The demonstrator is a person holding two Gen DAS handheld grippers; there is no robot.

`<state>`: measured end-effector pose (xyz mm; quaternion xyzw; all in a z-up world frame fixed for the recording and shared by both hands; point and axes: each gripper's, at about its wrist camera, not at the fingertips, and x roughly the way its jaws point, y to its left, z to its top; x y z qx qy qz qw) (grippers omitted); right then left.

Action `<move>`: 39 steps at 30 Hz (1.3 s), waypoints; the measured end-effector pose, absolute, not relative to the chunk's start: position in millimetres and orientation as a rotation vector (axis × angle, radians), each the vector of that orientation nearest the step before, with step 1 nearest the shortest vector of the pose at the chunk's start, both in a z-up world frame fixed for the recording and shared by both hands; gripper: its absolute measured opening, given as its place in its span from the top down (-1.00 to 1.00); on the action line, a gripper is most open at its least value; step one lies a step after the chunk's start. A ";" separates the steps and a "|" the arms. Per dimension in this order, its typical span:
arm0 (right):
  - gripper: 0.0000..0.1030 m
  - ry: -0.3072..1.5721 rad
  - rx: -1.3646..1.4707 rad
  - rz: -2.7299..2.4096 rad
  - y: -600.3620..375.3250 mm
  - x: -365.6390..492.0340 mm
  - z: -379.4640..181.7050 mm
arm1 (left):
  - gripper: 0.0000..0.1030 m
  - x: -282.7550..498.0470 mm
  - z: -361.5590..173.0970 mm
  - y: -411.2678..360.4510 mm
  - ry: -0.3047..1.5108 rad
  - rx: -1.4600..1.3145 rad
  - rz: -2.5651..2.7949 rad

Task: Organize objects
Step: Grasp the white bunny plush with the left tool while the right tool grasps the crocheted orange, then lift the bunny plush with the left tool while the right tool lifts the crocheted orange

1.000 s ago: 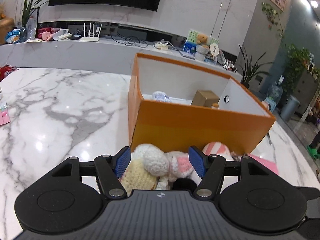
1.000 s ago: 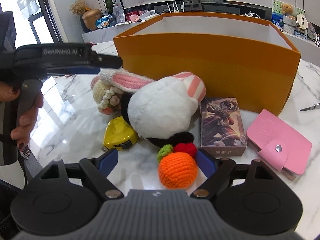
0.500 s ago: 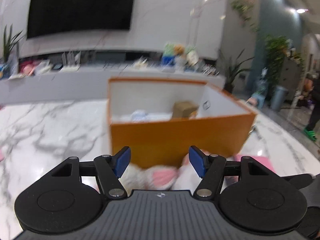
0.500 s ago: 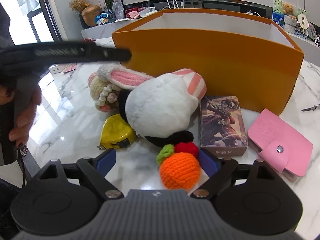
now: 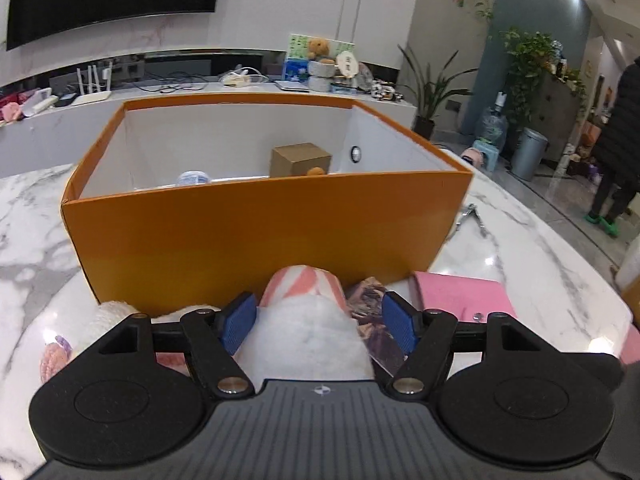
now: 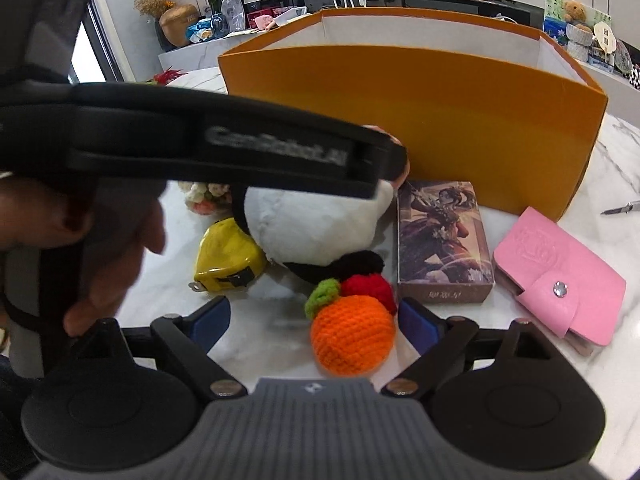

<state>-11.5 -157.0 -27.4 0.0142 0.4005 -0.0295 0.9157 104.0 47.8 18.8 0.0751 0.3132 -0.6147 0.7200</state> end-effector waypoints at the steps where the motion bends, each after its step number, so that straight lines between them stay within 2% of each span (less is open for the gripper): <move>1: -0.84 0.824 0.029 -0.062 -157.2 -11.9 -28.0 | -0.59 104.6 17.0 46.5 0.698 0.172 -1.353; 7: -0.80 0.816 0.031 -0.030 -158.3 -11.5 -29.3 | -0.60 94.9 4.8 40.9 0.682 0.277 -1.324; 9: -0.59 0.832 0.002 0.034 -158.1 -11.3 -30.6 | -0.60 89.9 2.1 37.1 0.675 0.329 -1.313; 13: -0.39 0.841 -0.003 0.032 -159.2 -11.7 -30.0 | -0.59 84.4 0.8 31.6 0.666 0.370 -1.290; 14: -0.31 0.840 -0.002 0.028 -160.1 -11.7 -29.5 | -0.51 85.6 1.7 32.5 0.670 0.363 -1.290; 16: -0.21 0.840 0.000 0.023 -161.9 -11.9 -28.4 | -0.48 89.3 3.0 34.2 0.695 0.337 -1.302; 18: 0.01 0.841 -0.017 0.055 -163.4 -12.5 -27.4 | -0.46 92.7 3.6 33.8 0.712 0.320 -1.309; 25: 0.02 0.843 -0.027 0.059 -161.7 -12.9 -26.6 | -0.45 95.8 6.4 33.0 0.727 0.320 -1.307; 32: 0.00 0.843 -0.087 0.192 -157.4 -13.4 -27.5 | -0.58 88.1 2.4 28.3 0.708 0.363 -1.310; 39: 0.00 0.838 -0.093 0.206 -158.5 -18.2 -27.6 | -0.54 88.7 4.1 26.9 0.709 0.369 -1.308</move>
